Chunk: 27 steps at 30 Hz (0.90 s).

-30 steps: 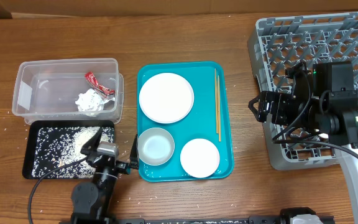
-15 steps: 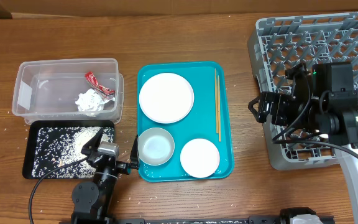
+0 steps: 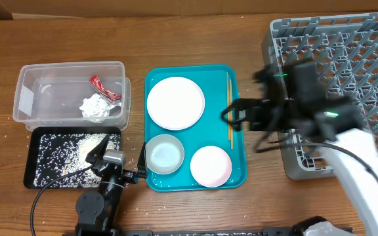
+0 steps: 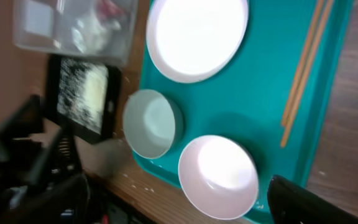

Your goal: Sort waste into correct bins and load items into the dishwasher

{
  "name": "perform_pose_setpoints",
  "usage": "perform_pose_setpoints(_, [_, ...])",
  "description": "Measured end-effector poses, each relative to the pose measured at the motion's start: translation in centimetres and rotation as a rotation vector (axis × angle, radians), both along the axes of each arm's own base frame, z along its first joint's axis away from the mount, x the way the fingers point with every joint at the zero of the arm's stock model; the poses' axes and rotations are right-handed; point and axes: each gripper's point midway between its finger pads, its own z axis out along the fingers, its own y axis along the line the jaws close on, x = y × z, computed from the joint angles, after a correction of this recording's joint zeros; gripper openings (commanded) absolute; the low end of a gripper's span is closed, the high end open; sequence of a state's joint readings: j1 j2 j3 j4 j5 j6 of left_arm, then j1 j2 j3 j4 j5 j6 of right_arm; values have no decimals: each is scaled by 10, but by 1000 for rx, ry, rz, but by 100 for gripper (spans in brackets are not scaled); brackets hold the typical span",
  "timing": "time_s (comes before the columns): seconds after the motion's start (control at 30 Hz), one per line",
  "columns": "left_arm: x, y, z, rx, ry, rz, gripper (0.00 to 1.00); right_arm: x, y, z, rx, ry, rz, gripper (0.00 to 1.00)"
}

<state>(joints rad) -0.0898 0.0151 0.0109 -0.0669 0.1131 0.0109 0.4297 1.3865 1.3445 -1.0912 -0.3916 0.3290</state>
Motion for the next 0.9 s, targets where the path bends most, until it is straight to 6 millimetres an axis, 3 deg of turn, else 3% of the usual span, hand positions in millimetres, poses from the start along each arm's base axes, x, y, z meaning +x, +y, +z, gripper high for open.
perform_pose_setpoints(0.07, [0, 0, 0, 0, 0, 0, 100, 4, 18, -23, -69, 23, 0, 73])
perform_pose_setpoints(0.17, [0, 0, 0, 0, 0, 0, 100, 22, 48, -58, -130, 16, -6, 71])
perform_pose_setpoints(0.33, [0, 0, 0, 0, 0, 0, 100, 56, 65, -85, -130, -19, -69, 66])
perform_pose_setpoints(0.43, [0, 0, 0, 0, 0, 0, 100, 66, 68, -109, -150, 11, -104, 65])
perform_pose_setpoints(0.47, [0, 0, 0, 0, 0, 0, 100, 67, 67, -126, -174, 41, -110, 65])
perform_pose_setpoints(0.63, [0, 0, 0, 0, 0, 0, 100, 65, 68, -134, -175, 71, -114, 63])
perform_pose_setpoints(0.9, [0, 0, 0, 0, 0, 0, 100, 28, 89, -132, -105, 160, 77, 62])
